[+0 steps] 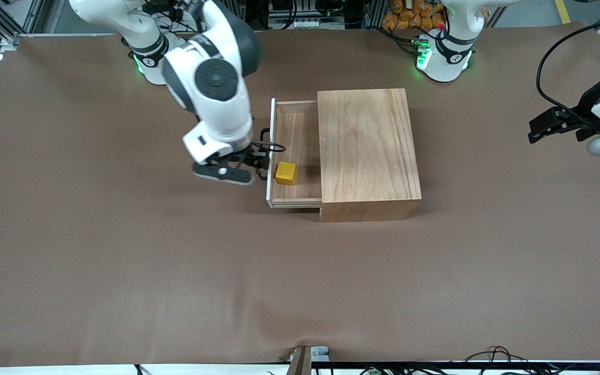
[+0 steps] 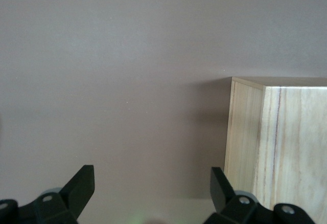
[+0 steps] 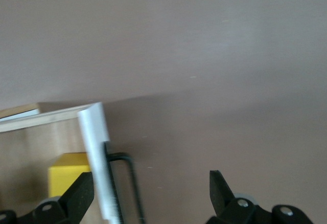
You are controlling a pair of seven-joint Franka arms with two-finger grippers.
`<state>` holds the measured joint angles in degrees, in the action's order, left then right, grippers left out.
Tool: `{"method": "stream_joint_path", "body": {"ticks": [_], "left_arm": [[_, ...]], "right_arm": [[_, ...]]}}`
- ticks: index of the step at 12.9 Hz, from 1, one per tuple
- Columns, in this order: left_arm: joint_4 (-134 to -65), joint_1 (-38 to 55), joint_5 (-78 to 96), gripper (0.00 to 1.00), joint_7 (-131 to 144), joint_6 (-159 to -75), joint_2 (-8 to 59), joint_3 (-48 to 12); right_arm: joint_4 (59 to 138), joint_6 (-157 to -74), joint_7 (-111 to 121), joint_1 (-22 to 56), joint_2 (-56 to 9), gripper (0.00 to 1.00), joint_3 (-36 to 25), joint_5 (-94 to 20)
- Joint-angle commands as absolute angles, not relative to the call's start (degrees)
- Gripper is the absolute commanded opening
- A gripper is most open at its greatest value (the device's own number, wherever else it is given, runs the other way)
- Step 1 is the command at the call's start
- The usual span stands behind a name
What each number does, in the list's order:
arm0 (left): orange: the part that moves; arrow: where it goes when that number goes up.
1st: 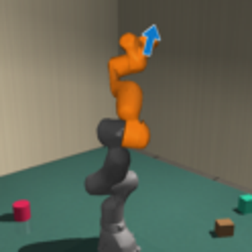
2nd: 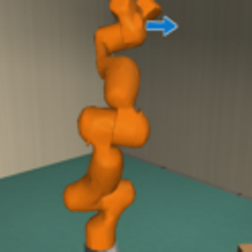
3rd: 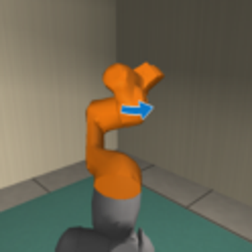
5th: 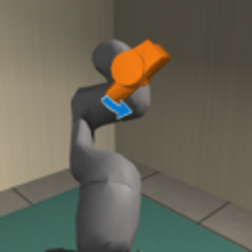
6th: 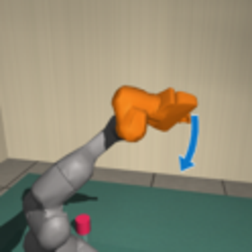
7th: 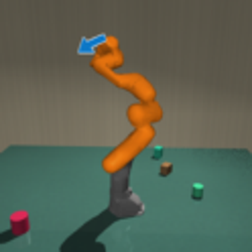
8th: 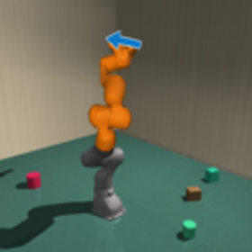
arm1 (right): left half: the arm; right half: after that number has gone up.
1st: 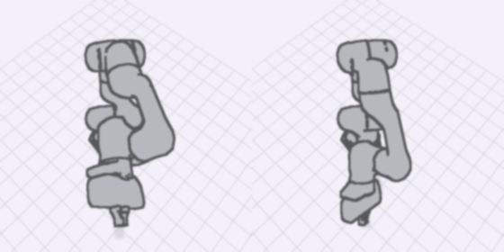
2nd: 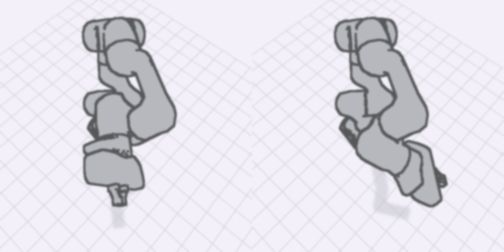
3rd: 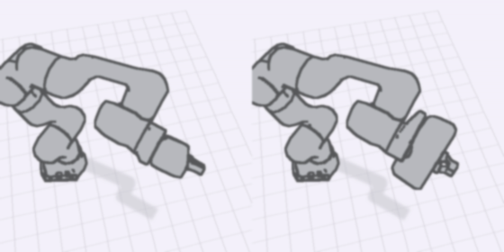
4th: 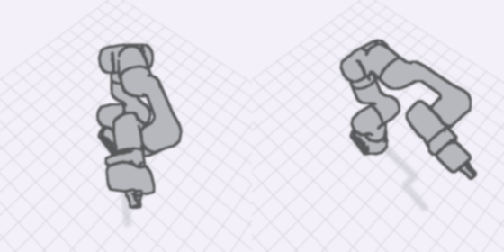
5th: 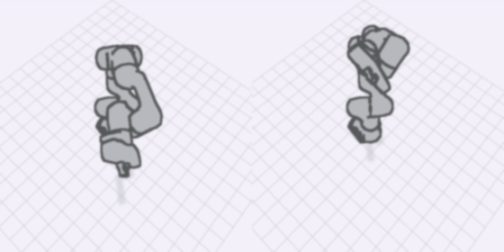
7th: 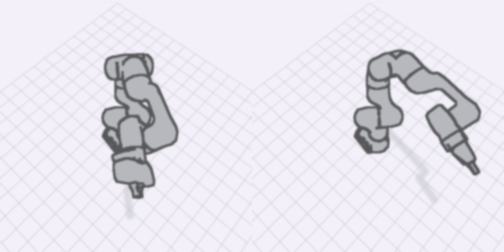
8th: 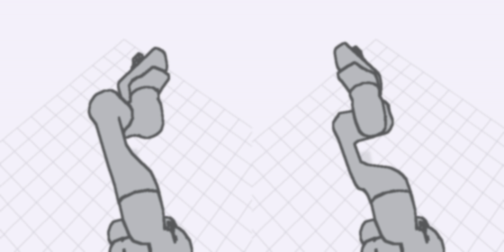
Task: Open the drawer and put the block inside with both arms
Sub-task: 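Open the right gripper to drop the cube and lift away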
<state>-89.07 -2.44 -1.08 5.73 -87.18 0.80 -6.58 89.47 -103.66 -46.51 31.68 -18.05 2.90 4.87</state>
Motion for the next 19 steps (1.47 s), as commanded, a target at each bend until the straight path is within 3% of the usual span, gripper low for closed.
{"method": "stream_joint_path", "body": {"ticks": [1,8,12,16,19], "left_arm": [[-89.29,-2.99,-0.26,1.0,6.33,-85.61,-0.7,-7.03],[-90.44,-2.9,-0.35,1.0,5.27,-85.61,-1.41,-7.03],[-90.27,-2.64,-0.35,1.0,5.27,-86.22,-0.97,-7.03],[-90.26,-2.64,-0.44,1.0,5.27,-87.01,-0.62,-7.03],[-90.26,-2.29,-0.44,1.0,5.36,-87.45,-0.44,-7.55]], "right_arm": [[97.01,-103.36,-40.27,25.95,-10.75,1.0,3.69,4.13],[99.14,-102.92,-18.05,9.77,-2.82,1.0,3.6,4.04],[98.7,-101.17,-5.03,5.02,0.87,1.0,3.6,4.04],[98.79,-94.06,-0.35,4.31,6.41,1.0,3.52,3.34],[98.61,-92.29,4.98,2.29,7.03,1.0,0.89,-0.69]]}}
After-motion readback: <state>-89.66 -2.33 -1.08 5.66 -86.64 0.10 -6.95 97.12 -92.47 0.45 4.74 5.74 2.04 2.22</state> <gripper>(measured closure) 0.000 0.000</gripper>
